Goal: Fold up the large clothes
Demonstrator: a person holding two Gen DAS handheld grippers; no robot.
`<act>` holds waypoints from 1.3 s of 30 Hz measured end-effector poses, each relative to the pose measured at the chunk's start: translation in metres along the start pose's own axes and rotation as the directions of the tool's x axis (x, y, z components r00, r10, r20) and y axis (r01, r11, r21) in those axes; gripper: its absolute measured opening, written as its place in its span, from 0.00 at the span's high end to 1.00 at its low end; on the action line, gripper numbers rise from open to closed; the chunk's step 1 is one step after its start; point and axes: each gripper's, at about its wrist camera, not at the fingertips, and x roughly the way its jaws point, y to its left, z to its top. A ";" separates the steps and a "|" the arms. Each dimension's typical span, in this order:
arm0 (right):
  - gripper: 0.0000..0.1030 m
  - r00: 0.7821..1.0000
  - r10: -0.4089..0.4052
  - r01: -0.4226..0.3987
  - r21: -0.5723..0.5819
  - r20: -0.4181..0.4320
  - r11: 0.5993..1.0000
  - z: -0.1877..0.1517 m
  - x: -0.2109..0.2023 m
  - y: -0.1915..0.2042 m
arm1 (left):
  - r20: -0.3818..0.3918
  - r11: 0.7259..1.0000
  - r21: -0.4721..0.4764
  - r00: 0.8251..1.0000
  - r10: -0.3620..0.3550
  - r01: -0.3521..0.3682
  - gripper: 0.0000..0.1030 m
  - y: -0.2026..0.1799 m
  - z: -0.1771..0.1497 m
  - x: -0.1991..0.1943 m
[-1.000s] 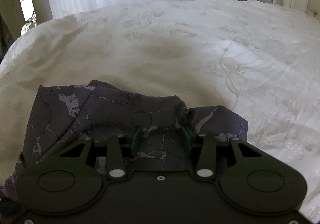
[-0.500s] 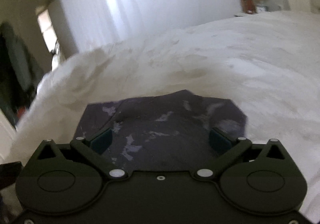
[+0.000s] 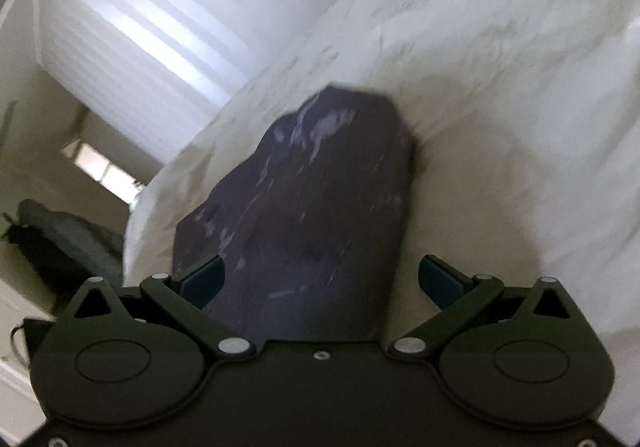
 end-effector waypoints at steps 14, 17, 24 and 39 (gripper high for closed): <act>0.23 0.993 0.080 -0.085 -0.062 -0.087 0.994 0.003 0.024 0.005 | -0.038 0.991 -0.034 0.990 -0.133 0.132 0.02 -0.006 0.002 0.006; 0.23 0.995 0.069 -0.074 -0.066 -0.070 0.995 0.012 0.008 0.001 | -0.050 0.985 -0.008 0.984 -0.172 0.171 0.02 -0.026 0.002 0.017; 0.23 0.998 -0.069 0.069 -0.073 0.007 0.995 0.035 -0.052 -0.032 | -0.088 0.963 0.075 0.963 -0.253 0.260 0.01 -0.095 0.015 0.077; 0.05 0.920 -0.365 0.355 0.093 0.141 0.930 0.056 -0.094 -0.112 | -0.129 0.944 0.244 0.972 -0.196 0.223 0.02 -0.164 0.034 0.175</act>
